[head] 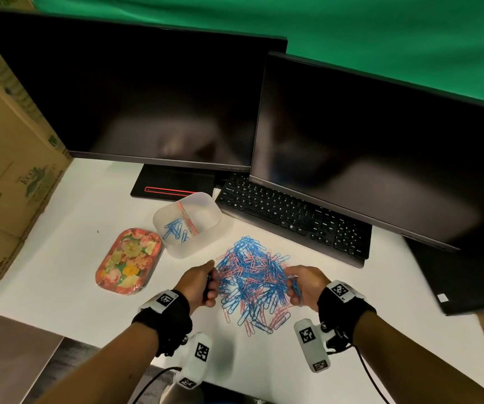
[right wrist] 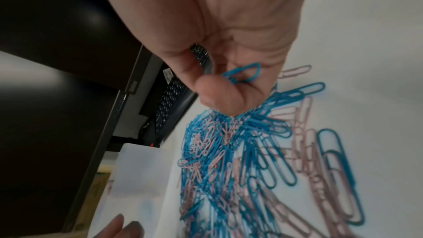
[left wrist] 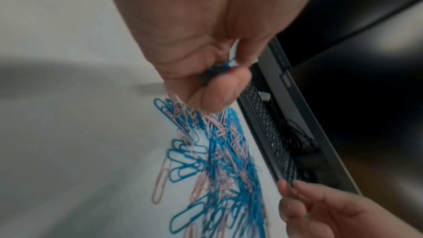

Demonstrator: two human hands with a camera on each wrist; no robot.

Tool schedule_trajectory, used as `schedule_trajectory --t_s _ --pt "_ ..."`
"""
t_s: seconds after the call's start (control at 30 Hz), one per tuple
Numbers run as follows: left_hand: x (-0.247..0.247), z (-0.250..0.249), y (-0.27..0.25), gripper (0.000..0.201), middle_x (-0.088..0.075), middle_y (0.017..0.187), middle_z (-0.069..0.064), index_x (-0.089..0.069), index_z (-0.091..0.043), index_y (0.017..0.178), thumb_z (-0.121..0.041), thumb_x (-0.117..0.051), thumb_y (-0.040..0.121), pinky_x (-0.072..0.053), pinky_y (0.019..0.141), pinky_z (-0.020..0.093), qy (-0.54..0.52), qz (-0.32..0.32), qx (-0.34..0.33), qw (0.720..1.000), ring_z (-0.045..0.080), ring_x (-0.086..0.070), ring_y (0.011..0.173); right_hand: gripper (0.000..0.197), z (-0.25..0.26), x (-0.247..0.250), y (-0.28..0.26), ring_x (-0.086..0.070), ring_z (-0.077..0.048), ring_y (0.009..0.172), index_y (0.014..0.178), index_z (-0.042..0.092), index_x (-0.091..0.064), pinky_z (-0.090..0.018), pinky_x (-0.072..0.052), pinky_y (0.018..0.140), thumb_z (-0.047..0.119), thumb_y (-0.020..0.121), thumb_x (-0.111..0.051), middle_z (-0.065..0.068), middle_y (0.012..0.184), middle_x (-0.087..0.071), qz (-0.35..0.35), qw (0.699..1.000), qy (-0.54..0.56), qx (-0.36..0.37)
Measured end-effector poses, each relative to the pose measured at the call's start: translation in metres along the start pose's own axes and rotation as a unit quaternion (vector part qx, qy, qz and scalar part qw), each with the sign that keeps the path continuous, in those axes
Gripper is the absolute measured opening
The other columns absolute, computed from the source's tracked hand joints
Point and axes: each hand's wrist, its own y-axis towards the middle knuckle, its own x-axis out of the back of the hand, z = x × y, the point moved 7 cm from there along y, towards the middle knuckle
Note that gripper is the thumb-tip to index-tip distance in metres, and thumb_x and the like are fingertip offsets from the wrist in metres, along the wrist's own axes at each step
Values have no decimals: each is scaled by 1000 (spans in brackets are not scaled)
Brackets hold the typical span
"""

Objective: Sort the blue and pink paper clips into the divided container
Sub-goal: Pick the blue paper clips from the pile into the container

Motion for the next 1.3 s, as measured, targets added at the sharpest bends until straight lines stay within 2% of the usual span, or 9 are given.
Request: schedule_trajectory --t_s 0.17,0.33,0.4,0.47,0.7,0.8,0.9,1.13,1.3 --pt "0 7 4 26 -37 53 4 -48 -11 68 -12 -36 92 -24 46 20 69 -24 13 997 17 -31 43 10 0 14 -3 -37 -18 46 77 7 -50 -19 -26 46 9 87 -51 -8 65 -45 -27 979 -200 12" --pt "-6 3 11 21 -35 54 3 -51 -11 69 -18 -49 89 -22 50 21 185 -48 -23 981 17 -26 45 22 5 4 -8 -51 -14 57 73 13 -60 -19 -35 49 32 85 -58 -1 66 -57 -82 865 -484 106" --pt "-11 -5 13 19 -52 61 4 -62 -10 77 -25 -60 87 -36 53 24 322 -69 -93 940 21 -46 53 26 0 -2 -10 -57 -13 63 76 16 -60 -20 -39 52 41 84 -60 0 73 -62 -89 839 -521 128" --pt "-20 -12 11 15 -65 74 2 -66 -13 81 -28 -66 83 -48 70 26 428 -90 -154 886 20 -61 73 23 -1 -5 -12 -61 -16 70 81 17 -60 -20 -42 55 39 85 -58 0 79 -63 -107 824 -537 147" --pt "-45 -6 14 28 -69 83 -1 -65 -18 81 -44 -75 73 -45 67 20 549 -97 -162 814 15 -61 75 14 0 -7 -15 -64 -21 83 88 19 -61 -27 -55 72 27 86 -49 -3 93 -66 -119 805 -551 185" --pt "-50 2 15 28 -70 95 5 -67 -14 91 -38 -71 77 -51 72 25 610 -89 -148 773 21 -66 88 9 -1 -5 -16 -64 -23 82 81 21 -57 -27 -53 71 26 84 -50 -3 92 -65 -114 816 -530 199" --pt "-45 2 17 21 -68 103 5 -67 -15 96 -30 -63 82 -50 76 26 617 -96 -152 766 23 -65 97 9 -1 -1 -16 -62 -20 76 72 25 -52 -24 -48 63 25 80 -55 -1 85 -64 -108 849 -470 215" --pt "-25 -8 14 16 -72 87 3 -72 -16 76 -24 -61 83 -44 69 18 533 -90 -182 821 19 -65 84 13 6 6 -11 -58 -13 77 72 26 -62 -12 -39 59 18 79 -70 7 80 -63 -62 892 -368 254" --pt "-12 -15 13 12 -74 96 -1 -74 -22 79 -21 -63 83 -48 85 20 490 -76 -187 848 17 -65 95 21 5 4 -2 -64 -16 89 82 28 -67 -23 -48 80 8 77 -71 5 82 -71 -15 928 -291 234"
